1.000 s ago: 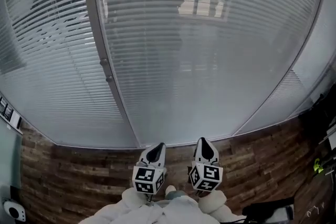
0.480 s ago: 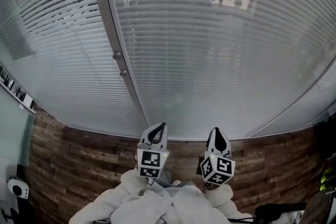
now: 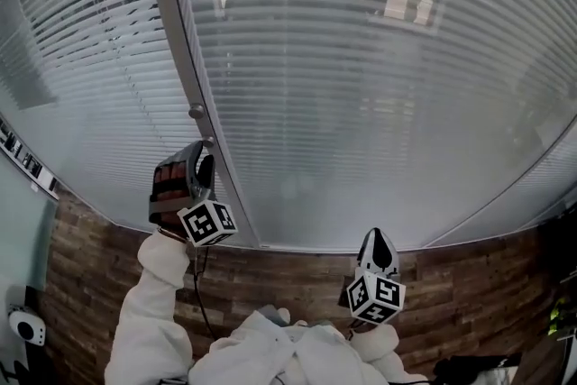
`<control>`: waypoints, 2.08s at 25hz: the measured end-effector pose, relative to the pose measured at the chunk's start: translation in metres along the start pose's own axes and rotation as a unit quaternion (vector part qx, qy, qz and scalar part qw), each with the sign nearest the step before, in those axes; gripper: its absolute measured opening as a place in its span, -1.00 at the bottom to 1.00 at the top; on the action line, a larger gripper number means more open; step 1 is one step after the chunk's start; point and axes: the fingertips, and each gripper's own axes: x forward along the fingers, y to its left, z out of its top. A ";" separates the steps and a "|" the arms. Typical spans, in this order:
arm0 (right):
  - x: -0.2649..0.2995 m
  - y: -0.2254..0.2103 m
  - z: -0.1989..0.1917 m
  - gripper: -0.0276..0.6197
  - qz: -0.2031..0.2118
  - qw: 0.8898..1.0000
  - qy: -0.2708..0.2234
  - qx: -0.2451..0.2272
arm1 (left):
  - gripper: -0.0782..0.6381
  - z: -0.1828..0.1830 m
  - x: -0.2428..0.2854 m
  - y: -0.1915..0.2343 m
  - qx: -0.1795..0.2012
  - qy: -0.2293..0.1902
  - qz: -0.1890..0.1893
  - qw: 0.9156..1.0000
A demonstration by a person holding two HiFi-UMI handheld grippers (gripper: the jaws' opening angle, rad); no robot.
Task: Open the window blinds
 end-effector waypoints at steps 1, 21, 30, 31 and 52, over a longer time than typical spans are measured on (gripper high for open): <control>0.001 -0.003 0.003 -0.87 -0.002 1.000 0.000 0.001 | -0.24 0.001 0.006 0.001 0.013 0.004 -0.005 1.000; -0.006 -0.035 0.003 -0.87 -0.024 1.000 0.003 0.011 | -0.43 0.011 0.033 0.000 -0.088 0.019 -0.008 0.996; -0.010 -0.040 0.006 -0.87 -0.028 1.000 -0.002 0.012 | -0.43 0.005 0.030 0.008 -0.363 0.004 -0.042 0.931; -0.010 -0.040 0.007 -0.87 -0.029 1.000 -0.002 0.012 | -0.43 0.005 0.030 0.010 -0.388 0.002 -0.044 0.921; 0.020 0.003 0.036 -0.87 0.027 0.997 -0.036 -0.059 | -0.43 -0.001 0.026 0.014 -0.583 -0.008 -0.034 0.812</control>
